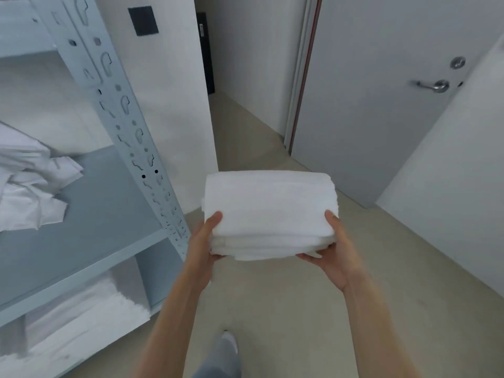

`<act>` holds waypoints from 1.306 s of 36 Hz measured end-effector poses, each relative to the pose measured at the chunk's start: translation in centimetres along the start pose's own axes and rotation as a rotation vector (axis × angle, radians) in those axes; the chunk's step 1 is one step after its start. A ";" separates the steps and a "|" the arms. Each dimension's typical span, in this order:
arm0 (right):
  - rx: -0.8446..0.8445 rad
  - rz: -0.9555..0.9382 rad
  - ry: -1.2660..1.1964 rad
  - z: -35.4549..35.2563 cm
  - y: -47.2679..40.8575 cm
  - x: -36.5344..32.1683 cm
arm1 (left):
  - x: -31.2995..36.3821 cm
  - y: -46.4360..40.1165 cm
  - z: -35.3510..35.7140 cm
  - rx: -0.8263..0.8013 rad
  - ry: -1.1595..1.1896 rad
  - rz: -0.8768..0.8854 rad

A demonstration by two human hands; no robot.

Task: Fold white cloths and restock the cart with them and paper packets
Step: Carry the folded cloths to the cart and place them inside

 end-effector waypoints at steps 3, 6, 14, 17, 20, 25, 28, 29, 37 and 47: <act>0.027 -0.028 0.020 -1.6 -1.5 -1.7 | 0.5 -2.5 1.8 0.008 -0.015 0.007; 0.040 -0.055 0.067 -2.8 -4.1 -3.8 | 0.9 -6.0 3.3 0.027 0.001 0.019; 0.006 -0.102 0.137 -6.4 -15.7 -12.0 | 4.6 -19.3 8.6 0.024 0.026 0.084; -0.006 -0.096 0.144 -7.4 -20.6 -15.8 | 6.9 -24.8 10.8 0.023 0.034 0.096; -0.002 -0.108 0.152 -8.3 -25.1 -19.4 | 8.9 -29.6 13.0 0.027 0.050 0.090; -0.005 -0.097 0.140 -9.8 -31.9 -24.0 | 11.7 -36.7 16.0 0.034 0.054 0.077; -0.004 -0.090 0.134 -11.1 -36.3 -26.2 | 13.1 -40.8 17.5 0.045 0.050 0.079; -0.004 -0.085 0.129 -11.6 -37.7 -26.8 | 13.5 -42.1 17.9 0.051 0.050 0.078; -0.059 -0.030 0.116 -15.6 -52.6 -33.3 | 16.5 -55.0 21.8 0.115 0.046 0.119; -0.171 0.048 0.119 -16.0 -71.1 -44.2 | 23.6 -69.0 26.4 0.232 0.110 0.189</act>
Point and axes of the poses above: each hand's wrist, its own y-axis away from the middle knuckle, its own z-axis out of the palm, x = y × z, the point moved 8 cm from there along -y, towards the middle knuckle, and after that the axes turned 9 degrees about -x, right-handed, at the moved point
